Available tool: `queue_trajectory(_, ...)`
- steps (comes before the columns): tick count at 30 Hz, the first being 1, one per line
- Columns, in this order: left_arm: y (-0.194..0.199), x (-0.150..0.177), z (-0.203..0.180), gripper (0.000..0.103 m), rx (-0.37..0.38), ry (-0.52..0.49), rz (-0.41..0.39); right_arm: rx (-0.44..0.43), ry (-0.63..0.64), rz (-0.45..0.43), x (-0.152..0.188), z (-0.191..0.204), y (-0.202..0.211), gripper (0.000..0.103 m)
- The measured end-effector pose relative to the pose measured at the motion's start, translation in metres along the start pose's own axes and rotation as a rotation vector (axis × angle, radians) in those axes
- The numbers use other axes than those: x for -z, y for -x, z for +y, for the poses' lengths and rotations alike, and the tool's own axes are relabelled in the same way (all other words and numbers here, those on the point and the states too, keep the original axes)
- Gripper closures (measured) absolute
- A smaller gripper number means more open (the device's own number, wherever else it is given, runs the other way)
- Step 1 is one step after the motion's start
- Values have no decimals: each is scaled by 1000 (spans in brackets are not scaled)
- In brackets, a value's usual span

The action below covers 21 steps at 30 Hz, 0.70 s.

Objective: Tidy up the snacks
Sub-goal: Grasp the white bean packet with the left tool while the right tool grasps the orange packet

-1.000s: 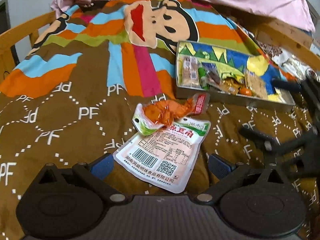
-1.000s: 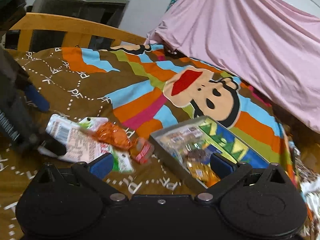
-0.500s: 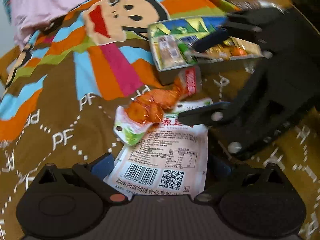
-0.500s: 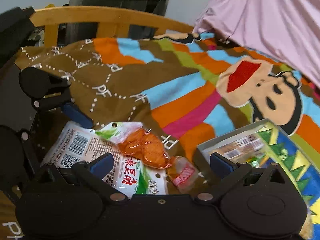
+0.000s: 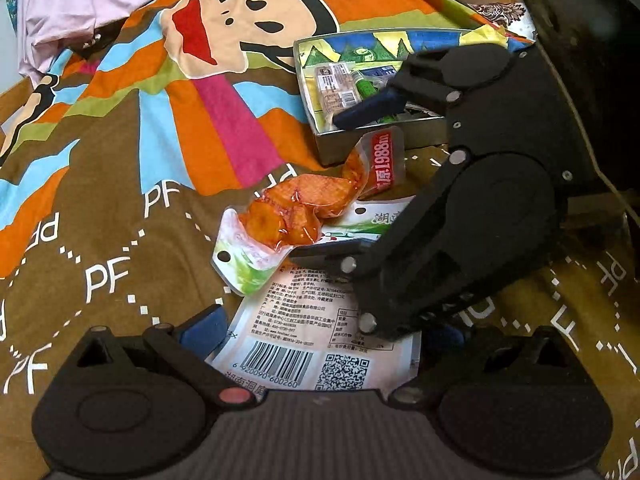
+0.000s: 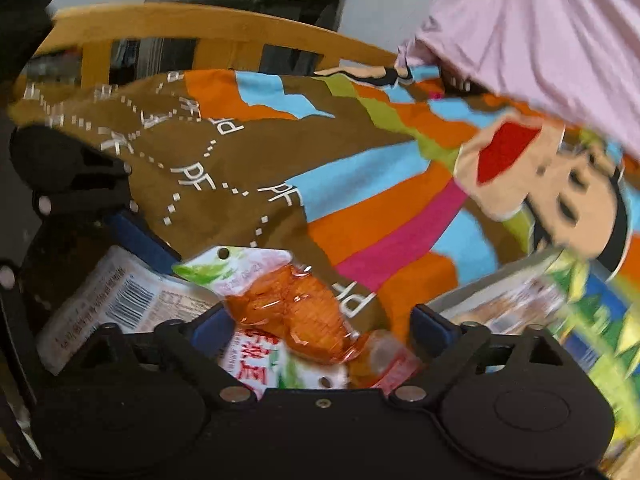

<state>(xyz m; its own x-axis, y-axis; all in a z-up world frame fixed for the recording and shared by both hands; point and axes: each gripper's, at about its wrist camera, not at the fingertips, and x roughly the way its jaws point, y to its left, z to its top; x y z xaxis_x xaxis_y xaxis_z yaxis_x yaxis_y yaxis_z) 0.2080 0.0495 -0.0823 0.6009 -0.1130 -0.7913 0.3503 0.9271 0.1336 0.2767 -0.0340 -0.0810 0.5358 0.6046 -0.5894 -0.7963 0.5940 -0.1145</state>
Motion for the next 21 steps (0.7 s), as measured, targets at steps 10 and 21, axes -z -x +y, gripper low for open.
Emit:
queue_trajectory(10, 0, 1, 0, 1, 3, 10, 1, -86, -172, 20, 5, -10, -8, 33)
queue_trajectory(21, 0, 1, 0, 1, 6, 11, -5, 41, -289, 128, 9, -20, 24, 39)
